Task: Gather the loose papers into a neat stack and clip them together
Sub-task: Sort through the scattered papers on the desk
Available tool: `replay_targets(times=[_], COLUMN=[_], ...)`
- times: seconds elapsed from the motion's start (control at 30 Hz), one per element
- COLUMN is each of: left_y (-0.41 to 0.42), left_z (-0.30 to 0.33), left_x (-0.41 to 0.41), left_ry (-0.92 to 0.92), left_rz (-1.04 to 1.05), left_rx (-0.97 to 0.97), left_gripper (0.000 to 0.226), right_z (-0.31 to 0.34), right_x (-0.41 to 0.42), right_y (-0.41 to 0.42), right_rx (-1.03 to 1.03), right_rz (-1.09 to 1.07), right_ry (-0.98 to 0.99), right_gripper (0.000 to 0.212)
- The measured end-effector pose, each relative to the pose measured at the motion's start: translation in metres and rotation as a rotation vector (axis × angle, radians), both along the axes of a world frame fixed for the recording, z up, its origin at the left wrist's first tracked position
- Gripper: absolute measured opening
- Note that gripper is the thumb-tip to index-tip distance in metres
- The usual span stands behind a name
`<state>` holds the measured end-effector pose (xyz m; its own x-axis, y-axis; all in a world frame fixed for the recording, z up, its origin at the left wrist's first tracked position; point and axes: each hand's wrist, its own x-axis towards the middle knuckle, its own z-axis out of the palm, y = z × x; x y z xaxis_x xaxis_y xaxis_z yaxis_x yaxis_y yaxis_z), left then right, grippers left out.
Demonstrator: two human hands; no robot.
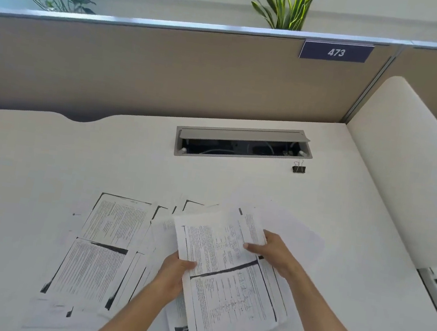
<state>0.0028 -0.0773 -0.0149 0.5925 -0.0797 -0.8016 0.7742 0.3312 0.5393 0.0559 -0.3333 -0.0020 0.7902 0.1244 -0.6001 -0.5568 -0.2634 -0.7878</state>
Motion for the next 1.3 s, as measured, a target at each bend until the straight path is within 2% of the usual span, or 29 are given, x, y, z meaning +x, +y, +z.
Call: replay_targets(times=[0.13,0.27,0.37,0.63,0.83,0.97,1.07,1.3], left_y=[-0.007,-0.009,0.002,0.041,0.038,0.023,0.007,-0.023], left_z=[0.004,0.017,0.025,0.024,0.025,0.022,0.022,0.017], left_x=[-0.002,0.0,0.003,0.026,0.053,0.067,0.07,0.042], left_ry=[-0.032,-0.082,-0.102,-0.135,-0.169,-0.174,-0.144,0.058], left_rz=[-0.035,-0.079,-0.032,0.09,0.022,-0.149,-0.229,-0.177], left_rx=[0.013,0.041,0.135,0.326,0.403,0.491,0.48,0.208], left_gripper=[0.041,0.035,0.035,0.036,0.033,0.033,0.042,0.068], right_z=[-0.013,-0.008,0.005,0.027,0.024,0.025,0.03,0.05], right_x=[-0.016,-0.027,-0.035,-0.045,-0.049,-0.043,-0.026,0.034], right_y=[0.009,-0.001,-0.02,-0.078,-0.094,-0.1,-0.097,-0.07], right_rx=[-0.101,-0.098,-0.039,0.014,0.048,-0.009,-0.064,-0.13], right_rz=[-0.021,-0.117,-0.205,-0.477,-0.583,-0.481,-0.323,0.047], right_ry=[-0.002,-0.004,-0.031,-0.094,-0.092,-0.084,-0.08,-0.06], right_gripper=[0.037,0.028,0.02,0.029,0.032,0.027,0.023,0.018])
